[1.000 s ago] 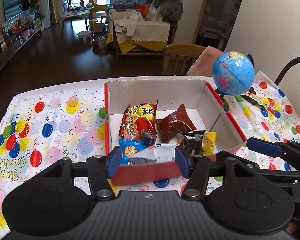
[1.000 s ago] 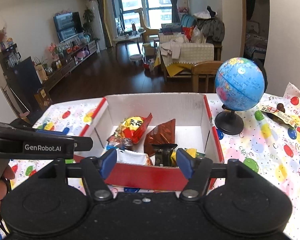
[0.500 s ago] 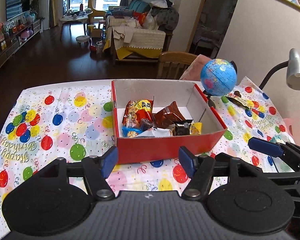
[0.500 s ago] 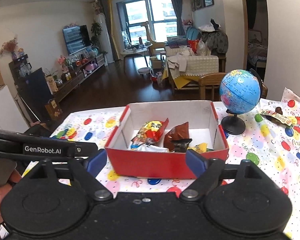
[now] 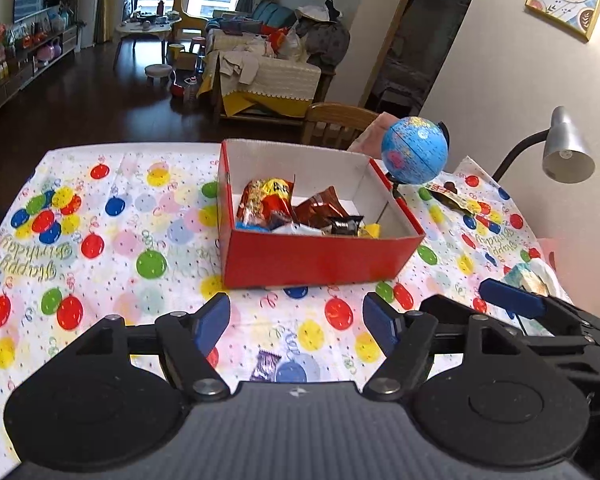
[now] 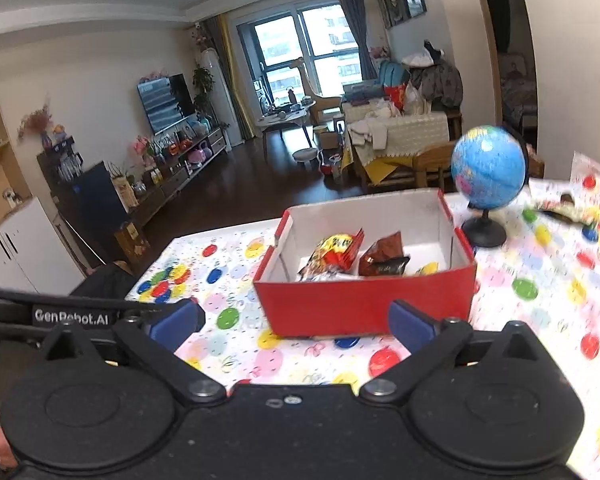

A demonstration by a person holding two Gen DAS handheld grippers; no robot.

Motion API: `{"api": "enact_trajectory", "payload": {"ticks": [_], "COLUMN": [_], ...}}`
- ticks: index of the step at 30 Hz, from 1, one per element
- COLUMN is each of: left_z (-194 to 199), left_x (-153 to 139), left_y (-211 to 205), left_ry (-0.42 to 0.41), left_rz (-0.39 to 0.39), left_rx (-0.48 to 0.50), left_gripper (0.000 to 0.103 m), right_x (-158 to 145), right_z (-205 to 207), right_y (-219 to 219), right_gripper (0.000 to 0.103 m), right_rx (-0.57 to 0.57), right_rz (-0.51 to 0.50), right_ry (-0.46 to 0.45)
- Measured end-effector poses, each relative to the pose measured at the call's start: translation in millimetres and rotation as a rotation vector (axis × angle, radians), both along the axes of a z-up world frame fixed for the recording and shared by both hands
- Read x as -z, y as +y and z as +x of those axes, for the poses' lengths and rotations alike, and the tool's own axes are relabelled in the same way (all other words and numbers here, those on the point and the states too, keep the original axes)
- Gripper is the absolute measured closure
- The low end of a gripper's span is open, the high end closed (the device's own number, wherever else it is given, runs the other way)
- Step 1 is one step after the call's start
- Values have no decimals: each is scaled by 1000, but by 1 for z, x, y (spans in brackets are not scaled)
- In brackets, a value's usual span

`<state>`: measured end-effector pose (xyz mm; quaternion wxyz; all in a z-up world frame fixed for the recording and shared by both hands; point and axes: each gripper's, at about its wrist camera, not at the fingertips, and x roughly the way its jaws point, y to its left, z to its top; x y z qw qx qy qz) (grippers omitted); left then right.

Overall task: Organize snacks
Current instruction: 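Withdraw both tools from the box toward the purple candy and wooden stick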

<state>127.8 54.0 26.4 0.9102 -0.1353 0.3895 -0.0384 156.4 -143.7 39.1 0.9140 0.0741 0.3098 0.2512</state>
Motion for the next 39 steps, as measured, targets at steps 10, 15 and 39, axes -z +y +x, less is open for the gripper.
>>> {"api": "enact_trajectory", "payload": {"ticks": [10,15,39], "left_z": [-27,-25,44], "left_x": [27,45,158], "left_y": [-1,-5,-48], "left_ry": [53,100,216], "left_rz": [-11,9,240], "left_rx": [-27,-48,-97], "left_gripper": [29,29,29], "right_x": [24,37,130], "right_z": [-24,-30,66], "right_y": [-1,3,19], "right_gripper": [0,1,8], "right_rx": [20,20,-22], "right_rz": [15,-22,-203], "right_ry": [19,4,86]}}
